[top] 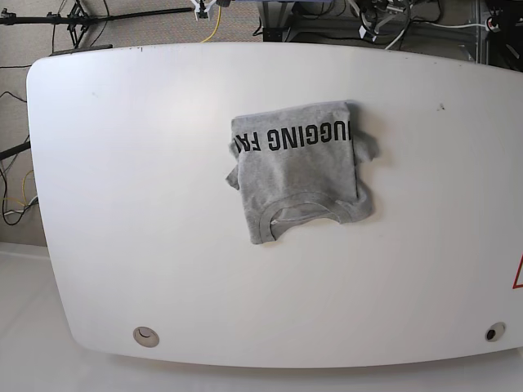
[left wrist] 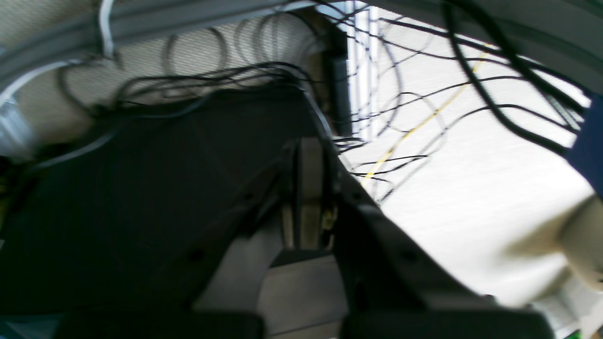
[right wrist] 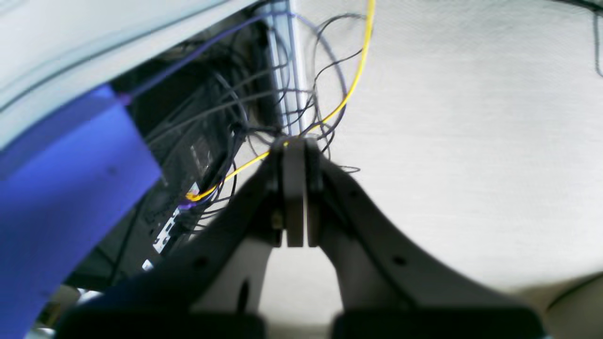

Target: Fold the T-shirt properly

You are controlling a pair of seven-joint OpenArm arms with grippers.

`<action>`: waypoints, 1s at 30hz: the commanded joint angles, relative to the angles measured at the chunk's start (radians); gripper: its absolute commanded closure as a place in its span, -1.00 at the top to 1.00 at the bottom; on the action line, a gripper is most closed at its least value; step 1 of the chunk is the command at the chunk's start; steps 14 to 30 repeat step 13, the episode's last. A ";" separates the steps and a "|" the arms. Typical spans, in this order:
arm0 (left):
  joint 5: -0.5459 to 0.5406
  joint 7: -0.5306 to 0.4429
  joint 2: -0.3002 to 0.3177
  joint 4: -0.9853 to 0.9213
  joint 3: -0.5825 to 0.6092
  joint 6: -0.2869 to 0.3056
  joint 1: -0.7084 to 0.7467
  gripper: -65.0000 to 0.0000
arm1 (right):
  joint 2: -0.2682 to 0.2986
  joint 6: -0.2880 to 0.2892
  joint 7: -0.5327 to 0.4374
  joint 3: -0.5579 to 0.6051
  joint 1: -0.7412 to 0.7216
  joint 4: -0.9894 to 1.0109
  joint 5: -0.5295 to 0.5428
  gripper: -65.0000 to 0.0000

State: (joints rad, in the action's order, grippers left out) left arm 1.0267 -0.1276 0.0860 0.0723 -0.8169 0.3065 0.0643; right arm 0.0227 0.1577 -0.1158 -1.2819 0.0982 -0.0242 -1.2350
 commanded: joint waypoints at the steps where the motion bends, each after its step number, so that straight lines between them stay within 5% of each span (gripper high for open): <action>1: 0.020 -0.001 -0.012 -0.002 0.000 0.006 -0.005 -1.00 | 0.013 -0.002 0.000 -0.002 0.005 -0.004 -0.002 -1.00; 30: 0.077 -0.001 -0.058 -0.001 0.000 0.006 -0.042 -1.00 | 0.015 -0.002 0.000 -0.002 -0.010 -0.004 -0.001 -1.00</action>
